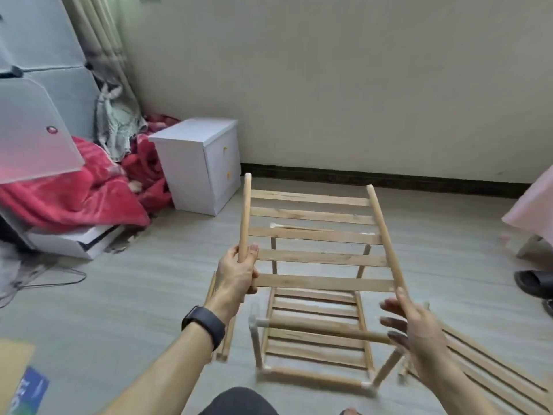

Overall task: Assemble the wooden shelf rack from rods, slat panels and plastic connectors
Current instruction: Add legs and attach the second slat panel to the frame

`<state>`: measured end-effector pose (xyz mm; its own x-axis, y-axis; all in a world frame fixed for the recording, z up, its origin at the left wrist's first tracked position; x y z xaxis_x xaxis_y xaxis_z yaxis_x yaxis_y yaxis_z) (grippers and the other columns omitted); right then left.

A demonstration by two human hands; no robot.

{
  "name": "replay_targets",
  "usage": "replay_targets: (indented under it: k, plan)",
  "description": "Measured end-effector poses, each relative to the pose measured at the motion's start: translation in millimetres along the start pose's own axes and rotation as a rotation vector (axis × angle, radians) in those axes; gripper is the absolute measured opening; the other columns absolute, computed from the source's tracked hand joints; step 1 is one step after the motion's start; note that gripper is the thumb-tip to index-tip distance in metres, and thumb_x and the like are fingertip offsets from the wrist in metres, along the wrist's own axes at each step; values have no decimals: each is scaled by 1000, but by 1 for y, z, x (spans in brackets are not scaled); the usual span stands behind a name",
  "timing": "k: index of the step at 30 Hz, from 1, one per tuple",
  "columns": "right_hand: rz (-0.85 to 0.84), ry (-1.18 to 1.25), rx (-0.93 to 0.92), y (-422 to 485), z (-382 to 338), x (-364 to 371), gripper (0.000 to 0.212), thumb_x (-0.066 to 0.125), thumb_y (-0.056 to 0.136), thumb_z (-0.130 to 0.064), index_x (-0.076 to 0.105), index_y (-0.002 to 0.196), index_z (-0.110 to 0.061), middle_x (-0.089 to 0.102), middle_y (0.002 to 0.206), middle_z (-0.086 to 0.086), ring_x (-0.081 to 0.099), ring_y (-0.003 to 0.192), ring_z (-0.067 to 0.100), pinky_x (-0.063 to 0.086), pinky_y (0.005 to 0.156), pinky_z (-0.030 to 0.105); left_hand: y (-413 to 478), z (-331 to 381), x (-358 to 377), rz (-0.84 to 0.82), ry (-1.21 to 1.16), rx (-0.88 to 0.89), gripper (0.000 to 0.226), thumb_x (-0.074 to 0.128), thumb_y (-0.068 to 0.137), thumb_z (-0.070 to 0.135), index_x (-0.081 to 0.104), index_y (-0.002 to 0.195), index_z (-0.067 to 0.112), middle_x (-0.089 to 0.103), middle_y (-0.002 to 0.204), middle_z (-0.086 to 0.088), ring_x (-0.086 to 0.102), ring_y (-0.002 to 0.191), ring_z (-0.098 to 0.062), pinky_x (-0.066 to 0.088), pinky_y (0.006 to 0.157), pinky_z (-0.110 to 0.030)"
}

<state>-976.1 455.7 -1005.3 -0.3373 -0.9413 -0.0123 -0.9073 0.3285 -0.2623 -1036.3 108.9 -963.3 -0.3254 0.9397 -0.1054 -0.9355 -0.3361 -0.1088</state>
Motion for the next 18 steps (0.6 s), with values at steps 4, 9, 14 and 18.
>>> replay_targets:
  k: [4, 9, 14, 18]
  plan:
    - [311, -293, -196, 12, -7, -23, 52, 56, 90, -68, 57, 99, -16, 67, 99, 11, 64, 88, 30, 54, 77, 50, 6, -23, -5, 28, -44, -29, 52, 64, 93, 53, 55, 132, 20, 58, 57, 7, 56, 47, -7, 51, 47, -27]
    - [-41, -425, -18, 44, -2, -8, 58, 48, 99, -59, 52, 129, -10, 66, 117, 7, 61, 116, 27, 42, 109, 54, 13, -47, 11, -32, -64, -73, 51, 68, 91, 51, 56, 131, 21, 59, 53, 7, 57, 46, -5, 49, 44, -25]
    - [-2, -602, -132, 61, 8, -4, 41, 30, 109, -44, 50, 110, -9, 72, 84, -4, 57, 124, 32, 21, 120, 60, 29, -42, 26, -37, -77, -51, 41, 67, 94, 47, 60, 124, 19, 72, 81, 0, 70, 67, -11, 55, 49, -29]
    - [64, -524, -143, 74, 21, -7, 42, 31, 108, -46, 52, 98, -10, 68, 77, 0, 66, 105, 30, 27, 116, 60, 42, -42, 35, -98, -254, -201, 34, 60, 98, 34, 64, 117, 7, 69, 106, -13, 68, 94, -26, 60, 68, -38]
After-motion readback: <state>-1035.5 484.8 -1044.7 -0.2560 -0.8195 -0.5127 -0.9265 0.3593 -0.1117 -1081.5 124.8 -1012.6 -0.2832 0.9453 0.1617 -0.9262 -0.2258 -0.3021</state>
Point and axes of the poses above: each hand's wrist, its own y-axis towards the middle knuckle, its own x-axis out of the palm, z = x × y, the point moved 4 cm from there along y, towards the middle knuckle
